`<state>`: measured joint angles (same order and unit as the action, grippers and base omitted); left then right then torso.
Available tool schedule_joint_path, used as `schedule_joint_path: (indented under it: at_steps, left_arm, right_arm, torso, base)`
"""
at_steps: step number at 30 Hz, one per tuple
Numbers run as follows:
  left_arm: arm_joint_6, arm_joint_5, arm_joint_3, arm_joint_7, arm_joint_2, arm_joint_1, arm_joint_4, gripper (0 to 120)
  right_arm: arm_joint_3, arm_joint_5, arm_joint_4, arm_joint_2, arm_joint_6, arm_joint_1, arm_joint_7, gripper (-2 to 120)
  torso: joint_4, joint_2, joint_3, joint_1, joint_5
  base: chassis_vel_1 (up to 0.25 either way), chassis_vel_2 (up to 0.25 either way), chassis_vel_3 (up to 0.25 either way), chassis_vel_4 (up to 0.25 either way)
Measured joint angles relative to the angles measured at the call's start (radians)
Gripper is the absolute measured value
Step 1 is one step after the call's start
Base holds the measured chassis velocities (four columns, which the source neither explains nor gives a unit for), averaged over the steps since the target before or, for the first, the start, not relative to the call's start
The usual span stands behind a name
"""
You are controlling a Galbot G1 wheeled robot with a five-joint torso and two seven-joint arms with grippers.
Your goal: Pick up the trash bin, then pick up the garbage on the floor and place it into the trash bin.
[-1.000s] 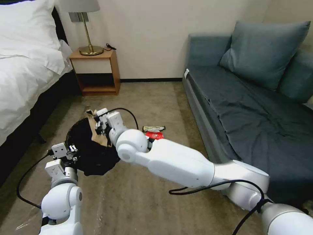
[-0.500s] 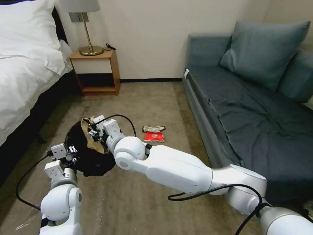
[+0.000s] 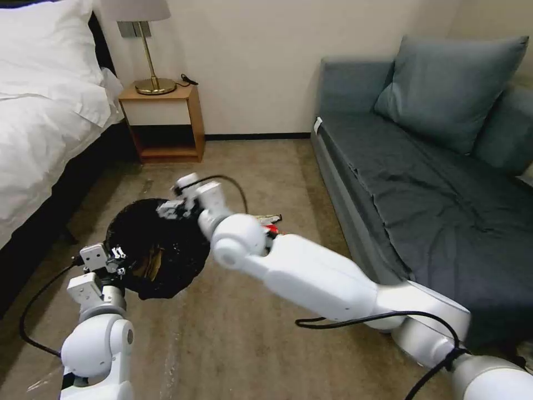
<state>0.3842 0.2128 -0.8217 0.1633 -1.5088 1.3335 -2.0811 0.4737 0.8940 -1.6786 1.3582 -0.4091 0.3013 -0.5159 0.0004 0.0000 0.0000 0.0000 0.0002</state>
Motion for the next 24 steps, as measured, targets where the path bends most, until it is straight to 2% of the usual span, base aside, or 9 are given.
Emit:
schedule_joint_path:
  at_steps: [1,2,4,6,7,10,13,19,24]
  left_arm:
    - [0.007,0.018,-0.003,-0.021,0.009,0.000,-0.001,4]
    - [0.007,0.018,-0.003,-0.021,0.009,0.000,-0.001,4]
    - [0.010,0.030,-0.003,-0.061,0.024,-0.009,0.000,4]
    - [0.010,0.033,-0.004,-0.075,0.030,-0.016,0.006,4]
    - [0.010,0.033,-0.004,-0.082,0.032,-0.019,0.009,4]
    - [0.009,0.036,-0.004,-0.098,0.037,-0.025,0.016,4]
    - [0.002,0.038,-0.004,-0.125,0.047,-0.027,0.026,4]
    - [-0.011,0.039,-0.004,-0.137,0.060,-0.034,0.053,4]
    - [-0.016,0.034,0.004,-0.138,0.055,-0.032,0.060,4]
  right_arm:
    - [-0.111,-0.070,-0.049,-0.032,0.006,0.084,0.030,100]
    - [-0.111,-0.070,-0.049,-0.032,0.006,0.084,0.030,100]
    - [-0.289,-0.200,-0.130,-0.081,0.040,0.243,0.081,100]
    - [-0.375,-0.263,-0.165,-0.106,0.068,0.321,0.108,100]
    - [-0.419,-0.292,-0.178,-0.115,0.081,0.364,0.123,100]
    - [-0.527,-0.354,-0.205,-0.128,0.118,0.479,0.166,100]
    - [-0.724,-0.504,-0.251,-0.099,0.219,0.718,0.291,100]
    - [-0.852,-0.609,-0.276,-0.047,0.316,0.900,0.384,100]
    - [-0.868,-0.651,-0.278,-0.041,0.346,0.937,0.409,100]
  torso:
    - [-0.0003,0.000,0.000,0.000,0.0000]
    - [-0.0003,0.000,0.000,0.000,0.0000]
    - [-0.0010,0.000,0.000,0.000,0.0003]
    - [-0.0012,0.000,0.000,0.000,0.0002]
    - [-0.0004,0.000,0.000,0.000,0.0002]
    - [-0.0009,0.000,0.000,0.000,0.0002]
    - [-0.0009,0.000,0.000,0.000,0.0003]
    - [-0.0005,0.000,0.000,0.000,-0.0001]
    - [-0.0004,0.000,0.000,0.000,-0.0002]
  base:
    - [0.000,0.000,0.000,0.000]
    - [0.000,0.000,0.000,0.000]
    - [0.000,0.000,0.000,0.000]
    - [0.000,0.000,0.000,0.000]
    - [0.000,0.000,0.000,0.000]
    - [0.000,0.000,0.000,0.000]
    - [0.000,0.000,0.000,0.000]
    - [0.000,0.000,0.000,0.000]
    - [0.000,0.000,0.000,0.000]
